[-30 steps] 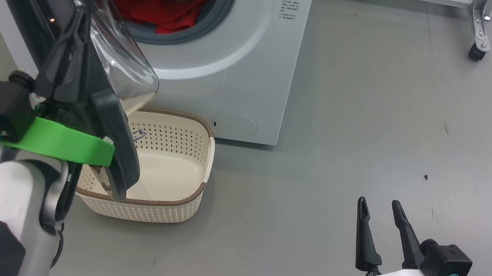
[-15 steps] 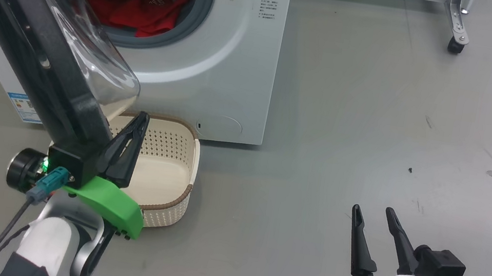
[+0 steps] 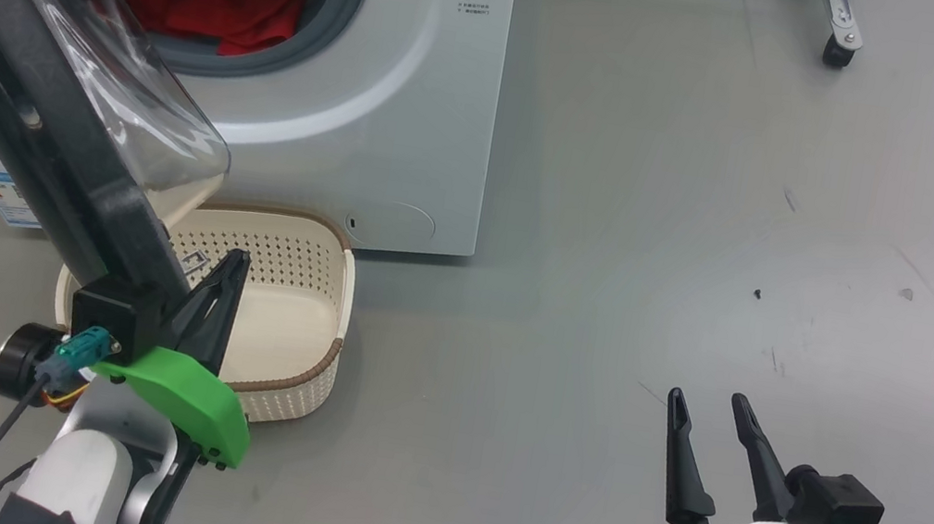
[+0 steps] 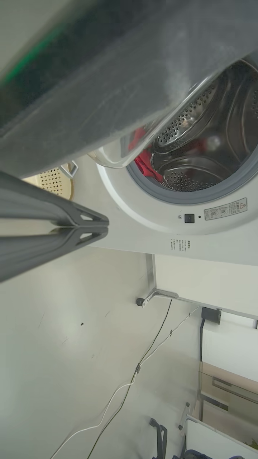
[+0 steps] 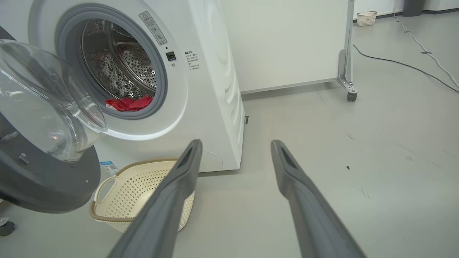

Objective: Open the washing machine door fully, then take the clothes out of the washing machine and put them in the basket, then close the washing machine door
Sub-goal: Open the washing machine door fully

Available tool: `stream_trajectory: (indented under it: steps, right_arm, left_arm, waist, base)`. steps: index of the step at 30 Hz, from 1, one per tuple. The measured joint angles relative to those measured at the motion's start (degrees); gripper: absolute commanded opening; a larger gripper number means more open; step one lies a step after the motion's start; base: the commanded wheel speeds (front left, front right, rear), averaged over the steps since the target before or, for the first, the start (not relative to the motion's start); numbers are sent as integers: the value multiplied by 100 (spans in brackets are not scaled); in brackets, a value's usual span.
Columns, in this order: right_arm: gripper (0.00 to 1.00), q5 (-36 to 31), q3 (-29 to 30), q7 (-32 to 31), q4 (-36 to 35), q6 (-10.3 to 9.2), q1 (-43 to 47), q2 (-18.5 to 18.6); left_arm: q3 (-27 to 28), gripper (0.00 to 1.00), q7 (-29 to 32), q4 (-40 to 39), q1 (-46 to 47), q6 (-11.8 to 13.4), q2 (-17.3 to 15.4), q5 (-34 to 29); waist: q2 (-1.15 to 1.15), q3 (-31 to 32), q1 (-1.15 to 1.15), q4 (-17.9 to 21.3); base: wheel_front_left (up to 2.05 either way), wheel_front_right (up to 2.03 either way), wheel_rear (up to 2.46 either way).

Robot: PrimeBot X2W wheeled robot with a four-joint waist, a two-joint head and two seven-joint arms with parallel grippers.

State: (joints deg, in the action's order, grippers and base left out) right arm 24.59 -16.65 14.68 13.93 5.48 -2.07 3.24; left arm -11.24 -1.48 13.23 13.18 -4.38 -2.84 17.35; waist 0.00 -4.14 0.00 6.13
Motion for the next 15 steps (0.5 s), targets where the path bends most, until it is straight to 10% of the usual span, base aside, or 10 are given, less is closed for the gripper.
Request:
stream_trajectory:
  steps: [15]
  right_arm:
    - [100, 34, 89, 0, 4, 46, -10, -19]
  left_arm:
    - [361, 0, -121, 382, 192, 182, -3, 90]
  waist:
    - [0, -161, 0, 56]
  base:
    - [0, 0, 0]
